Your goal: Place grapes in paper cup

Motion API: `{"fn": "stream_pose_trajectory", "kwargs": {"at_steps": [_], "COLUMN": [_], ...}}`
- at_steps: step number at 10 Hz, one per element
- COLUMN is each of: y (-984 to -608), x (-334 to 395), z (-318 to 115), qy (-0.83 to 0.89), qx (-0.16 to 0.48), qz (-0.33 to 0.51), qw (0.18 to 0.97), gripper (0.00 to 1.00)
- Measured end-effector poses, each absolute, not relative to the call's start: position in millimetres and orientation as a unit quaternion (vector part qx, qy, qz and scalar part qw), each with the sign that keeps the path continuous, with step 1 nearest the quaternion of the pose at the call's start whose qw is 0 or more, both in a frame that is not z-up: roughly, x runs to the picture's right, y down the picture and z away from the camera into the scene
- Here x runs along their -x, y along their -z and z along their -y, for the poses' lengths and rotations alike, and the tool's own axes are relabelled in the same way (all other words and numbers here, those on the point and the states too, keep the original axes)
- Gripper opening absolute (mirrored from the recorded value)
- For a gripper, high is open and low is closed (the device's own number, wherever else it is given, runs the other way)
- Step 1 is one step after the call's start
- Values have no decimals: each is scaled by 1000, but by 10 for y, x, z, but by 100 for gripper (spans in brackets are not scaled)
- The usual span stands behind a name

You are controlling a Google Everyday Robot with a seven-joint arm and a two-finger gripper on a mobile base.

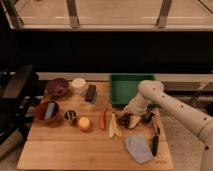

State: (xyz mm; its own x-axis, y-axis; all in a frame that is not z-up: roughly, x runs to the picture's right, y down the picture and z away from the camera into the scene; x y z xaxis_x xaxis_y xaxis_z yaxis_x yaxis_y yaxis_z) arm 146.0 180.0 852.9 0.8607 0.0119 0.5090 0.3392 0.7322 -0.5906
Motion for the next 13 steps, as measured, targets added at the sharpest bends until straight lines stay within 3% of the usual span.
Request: {"fn": "stream_pose_trajectory", "kwargs": {"at_steps": [1,2,9,13], "y": [-8462,-8376,-7637,-7145], "x": [-1429,-1425,-1545,-1490], "z": [-1721,-1642,-1026,-413], "qy": [96,97,106,144], "qx": [344,334,260,212], "qz": [253,257,270,270], "qw": [899,901,921,928], "gripper": [6,1,0,0]}}
